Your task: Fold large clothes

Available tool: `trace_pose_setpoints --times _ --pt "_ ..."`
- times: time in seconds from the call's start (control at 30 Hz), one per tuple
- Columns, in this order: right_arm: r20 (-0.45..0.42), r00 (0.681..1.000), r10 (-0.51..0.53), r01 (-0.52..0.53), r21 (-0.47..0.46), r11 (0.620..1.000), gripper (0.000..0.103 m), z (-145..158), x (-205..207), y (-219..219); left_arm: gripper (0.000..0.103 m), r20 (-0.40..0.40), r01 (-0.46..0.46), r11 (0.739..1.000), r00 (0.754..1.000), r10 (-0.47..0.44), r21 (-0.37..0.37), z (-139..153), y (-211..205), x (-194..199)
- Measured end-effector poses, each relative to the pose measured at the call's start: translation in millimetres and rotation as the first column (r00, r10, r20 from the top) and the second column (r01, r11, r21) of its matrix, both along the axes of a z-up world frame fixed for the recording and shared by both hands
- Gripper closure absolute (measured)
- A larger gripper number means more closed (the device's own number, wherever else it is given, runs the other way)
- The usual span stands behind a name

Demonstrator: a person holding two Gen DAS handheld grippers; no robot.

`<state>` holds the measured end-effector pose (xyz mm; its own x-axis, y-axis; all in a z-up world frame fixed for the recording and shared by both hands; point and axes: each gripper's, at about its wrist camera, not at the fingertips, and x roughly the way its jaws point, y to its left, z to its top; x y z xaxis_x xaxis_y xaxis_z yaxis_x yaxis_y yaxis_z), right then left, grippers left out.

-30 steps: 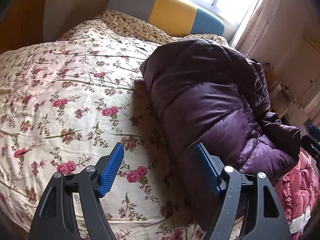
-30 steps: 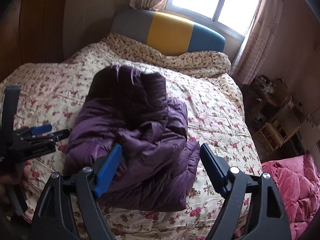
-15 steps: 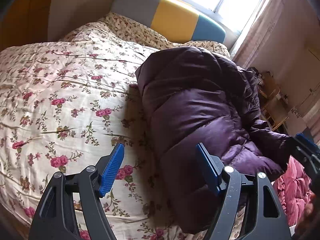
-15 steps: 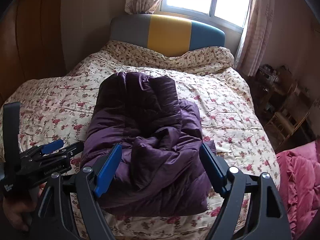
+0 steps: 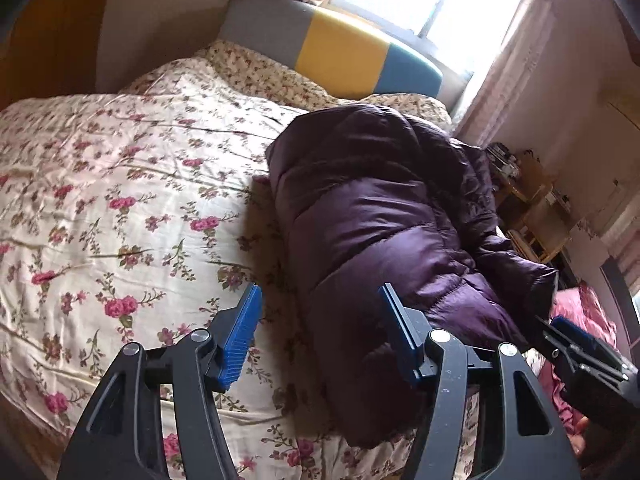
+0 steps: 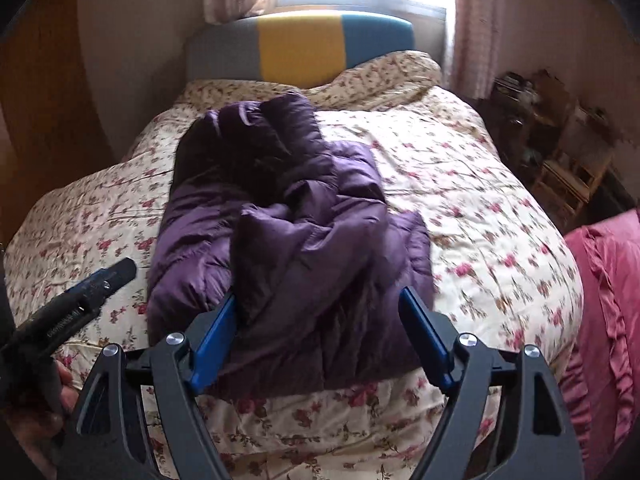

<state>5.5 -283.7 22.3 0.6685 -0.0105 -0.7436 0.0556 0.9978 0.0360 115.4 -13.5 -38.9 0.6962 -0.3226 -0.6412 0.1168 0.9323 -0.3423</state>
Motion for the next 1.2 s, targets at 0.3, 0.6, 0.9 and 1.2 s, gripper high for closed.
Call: trace_pose_setpoints --times 0.3,0.6,0.9,1.2 --pt "-0.014 1.000 -0.022 0.022 0.020 1.000 0.053 -14 0 3 0.046 -0.039 0.086 0.996 0.995 -0.088 -0.029 -10 -18 9" --pt "-0.073 0.995 -0.068 0.072 0.056 0.996 0.070 -48 -1 -6 0.052 -0.035 0.192 0.981 0.981 -0.192 0.002 -19 -46 10" --pt "-0.116 0.983 -0.140 0.151 0.094 0.984 0.075 -92 0 -22 0.052 -0.026 0.317 0.947 0.949 -0.316 0.047 -30 -78 21" --pt "0.003 0.988 -0.153 0.153 0.019 0.988 0.076 -118 -7 -8 0.052 0.000 0.384 0.915 0.922 -0.387 0.121 -55 -102 33"
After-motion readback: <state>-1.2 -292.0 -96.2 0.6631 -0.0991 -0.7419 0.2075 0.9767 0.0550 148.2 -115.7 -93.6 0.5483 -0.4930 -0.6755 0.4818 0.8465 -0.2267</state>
